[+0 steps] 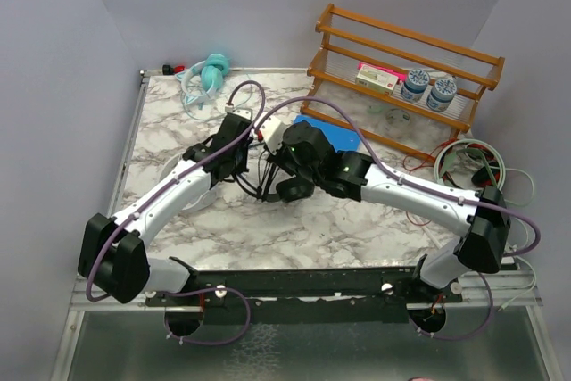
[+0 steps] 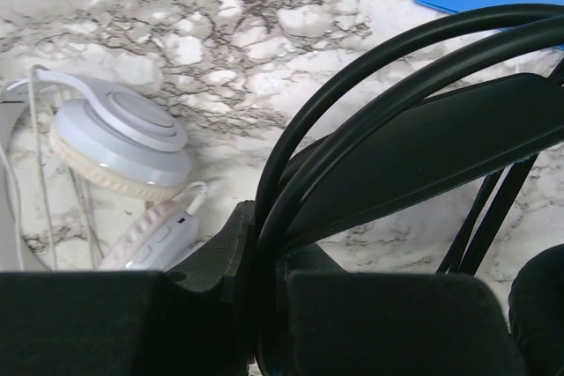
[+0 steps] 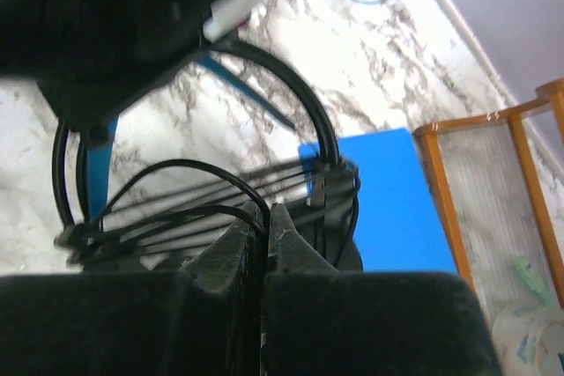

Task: Wrap the headphones
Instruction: Wrap the headphones cable around the headphones.

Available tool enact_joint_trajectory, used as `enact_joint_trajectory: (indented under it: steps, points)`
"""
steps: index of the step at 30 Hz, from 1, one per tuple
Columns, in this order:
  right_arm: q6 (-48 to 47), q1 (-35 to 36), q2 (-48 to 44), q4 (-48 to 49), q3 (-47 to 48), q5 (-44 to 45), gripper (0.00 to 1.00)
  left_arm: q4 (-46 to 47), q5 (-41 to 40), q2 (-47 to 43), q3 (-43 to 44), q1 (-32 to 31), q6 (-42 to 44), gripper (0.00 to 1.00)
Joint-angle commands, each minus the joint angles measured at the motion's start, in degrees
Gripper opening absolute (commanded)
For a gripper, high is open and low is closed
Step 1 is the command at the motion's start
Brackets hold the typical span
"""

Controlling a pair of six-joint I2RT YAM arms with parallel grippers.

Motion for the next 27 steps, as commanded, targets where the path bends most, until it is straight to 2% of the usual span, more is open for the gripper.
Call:
enact_joint_trajectory:
  steps: [1, 5, 9, 11, 21, 27]
  points:
    - [-4.4, -0.6, 0.1, 16.3, -0.7, 4.1, 0.0, 1.3, 3.3, 1.1, -0.4, -2.9, 0.6, 0.0]
    - [-3.7, -1.2, 1.7, 18.2, -0.1, 3.1, 0.01, 1.3, 3.3, 1.6, -0.9, -4.2, -0.5, 0.0]
    - [0.8, -1.6, 3.4, 8.3, 4.4, 1.6, 0.01, -0.1, 1.1, 2.6, -0.2, -4.2, -2.1, 0.0]
    - [1.5, -1.7, 2.2, 6.8, 3.1, 2.1, 0.01, -0.4, 1.4, 3.1, 0.1, -4.2, -2.2, 0.0]
    - [5.9, -7.5, -5.9, 8.0, -6.7, -4.3, 0.01, -0.1, 3.3, 3.8, 1.1, -4.2, -3.3, 0.0]
    - [5.1, -9.2, -6.3, 12.6, -6.7, -10.4, 0.0, -0.1, 5.0, 4.7, 1.3, -4.8, -3.2, 0.0]
